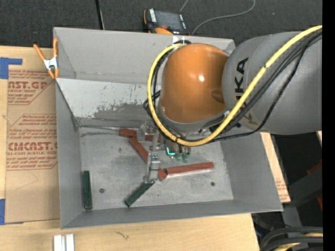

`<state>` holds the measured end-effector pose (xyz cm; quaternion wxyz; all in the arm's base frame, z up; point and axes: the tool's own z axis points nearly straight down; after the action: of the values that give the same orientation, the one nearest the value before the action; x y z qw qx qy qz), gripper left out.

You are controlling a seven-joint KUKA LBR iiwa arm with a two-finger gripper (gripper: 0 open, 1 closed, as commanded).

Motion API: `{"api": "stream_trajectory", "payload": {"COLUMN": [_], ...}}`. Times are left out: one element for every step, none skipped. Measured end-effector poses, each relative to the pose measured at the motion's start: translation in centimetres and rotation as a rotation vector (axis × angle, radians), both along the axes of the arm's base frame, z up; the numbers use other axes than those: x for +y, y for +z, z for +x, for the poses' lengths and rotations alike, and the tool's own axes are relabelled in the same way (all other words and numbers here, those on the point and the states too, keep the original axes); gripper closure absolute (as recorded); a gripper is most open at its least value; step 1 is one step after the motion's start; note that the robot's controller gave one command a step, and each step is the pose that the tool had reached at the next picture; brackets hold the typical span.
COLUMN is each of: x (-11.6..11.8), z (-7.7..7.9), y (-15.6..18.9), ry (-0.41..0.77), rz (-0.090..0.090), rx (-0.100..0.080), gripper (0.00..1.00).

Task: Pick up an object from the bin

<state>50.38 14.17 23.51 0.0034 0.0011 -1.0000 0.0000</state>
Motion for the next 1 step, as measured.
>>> {"api": "stream_trajectory", "payload": {"x": [-1.3], "z": [-1.69], "y": [-16.61], "ry": [0.355], "rz": [0.003], "rx": [-0.015], "gripper": [0.0]}}
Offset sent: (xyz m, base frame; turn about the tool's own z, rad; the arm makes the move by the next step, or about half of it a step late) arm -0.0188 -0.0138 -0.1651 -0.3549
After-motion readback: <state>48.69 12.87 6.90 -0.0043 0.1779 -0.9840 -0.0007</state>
